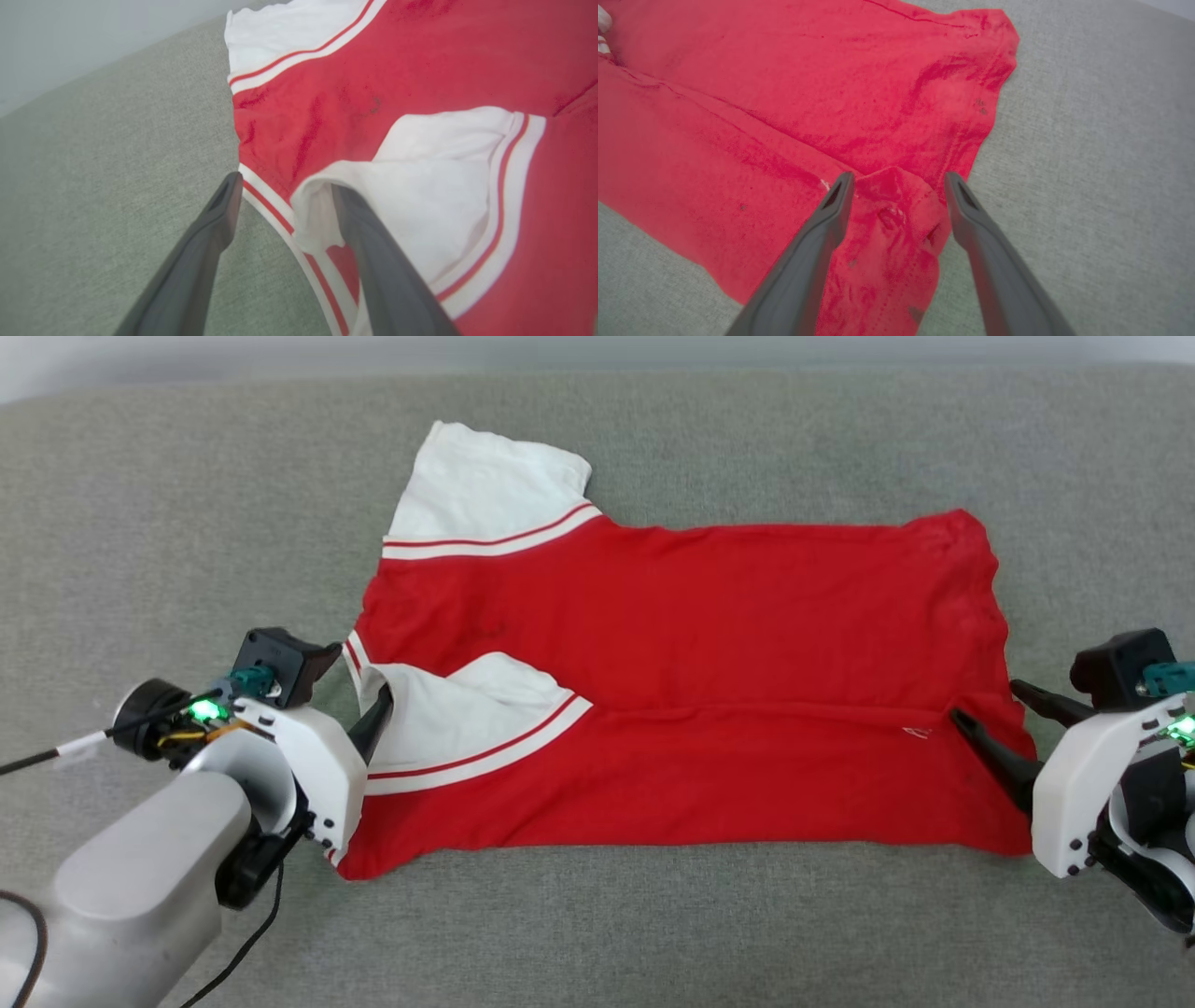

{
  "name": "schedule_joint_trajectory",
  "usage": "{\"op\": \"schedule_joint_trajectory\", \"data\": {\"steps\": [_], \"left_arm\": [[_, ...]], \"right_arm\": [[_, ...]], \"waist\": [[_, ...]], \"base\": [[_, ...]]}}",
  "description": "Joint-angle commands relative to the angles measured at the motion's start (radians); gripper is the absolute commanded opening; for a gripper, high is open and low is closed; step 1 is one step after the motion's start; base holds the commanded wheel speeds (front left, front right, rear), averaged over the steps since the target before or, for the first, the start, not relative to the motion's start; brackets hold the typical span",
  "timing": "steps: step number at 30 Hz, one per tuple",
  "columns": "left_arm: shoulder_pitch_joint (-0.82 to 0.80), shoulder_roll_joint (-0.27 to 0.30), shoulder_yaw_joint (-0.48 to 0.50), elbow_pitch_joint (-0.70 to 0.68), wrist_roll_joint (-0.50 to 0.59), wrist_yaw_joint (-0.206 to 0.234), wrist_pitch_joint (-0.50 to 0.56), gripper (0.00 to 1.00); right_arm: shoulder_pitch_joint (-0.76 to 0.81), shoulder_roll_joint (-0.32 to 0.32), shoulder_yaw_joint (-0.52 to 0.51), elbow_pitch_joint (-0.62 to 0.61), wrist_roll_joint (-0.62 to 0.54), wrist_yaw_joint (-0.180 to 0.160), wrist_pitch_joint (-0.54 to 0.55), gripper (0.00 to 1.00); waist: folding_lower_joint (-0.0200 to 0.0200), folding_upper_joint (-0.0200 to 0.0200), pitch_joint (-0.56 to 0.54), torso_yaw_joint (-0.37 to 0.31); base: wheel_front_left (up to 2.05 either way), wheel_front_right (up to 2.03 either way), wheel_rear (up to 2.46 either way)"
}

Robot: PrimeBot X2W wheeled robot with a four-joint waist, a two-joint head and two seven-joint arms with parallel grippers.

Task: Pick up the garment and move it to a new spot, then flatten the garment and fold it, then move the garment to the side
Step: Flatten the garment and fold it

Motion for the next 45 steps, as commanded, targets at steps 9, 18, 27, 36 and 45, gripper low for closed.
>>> {"op": "schedule_joint_trajectory", "data": {"steps": [9, 18, 27, 36, 45], "left_arm": [[-0.087, 0.089, -0.018, -0.162, -0.016, -0.014, 0.201, 1.00], [-0.154, 0.134, -0.063, -0.244, -0.224, -0.078, 0.673, 1.00], [-0.144, 0.154, -0.122, -0.277, -0.290, -0.064, 0.891, 1.00], [-0.070, 0.145, -0.178, -0.231, -0.317, -0.068, 0.969, 1.00], [-0.049, 0.115, -0.178, -0.191, -0.323, -0.097, 0.937, 0.00]], "right_arm": [[0.084, -0.022, -0.041, -0.049, 0.003, -0.001, -0.036, 1.00], [0.110, 0.003, -0.066, -0.076, -0.012, -0.001, -0.031, 1.00], [0.083, 0.021, -0.043, -0.076, -0.012, -0.001, -0.023, 1.00], [0.043, 0.034, -0.010, -0.053, -0.006, -0.001, -0.029, 1.00], [-0.018, 0.010, 0.009, -0.050, -0.001, -0.001, -0.015, 1.00]], "waist": [[-0.0001, -0.0001, -0.086, 0.038], [-0.0001, -0.0001, -0.098, 0.023], [-0.0001, -0.0001, -0.066, -0.014], [-0.0001, -0.0001, -0.033, -0.044], [-0.0001, -0.0001, -0.039, -0.048]], "base": [[0.00, 0.00, 0.00], [0.00, 0.00, 0.00], [0.00, 0.00, 0.00], [0.00, 0.00, 0.00], [0.00, 0.00, 0.00]]}}
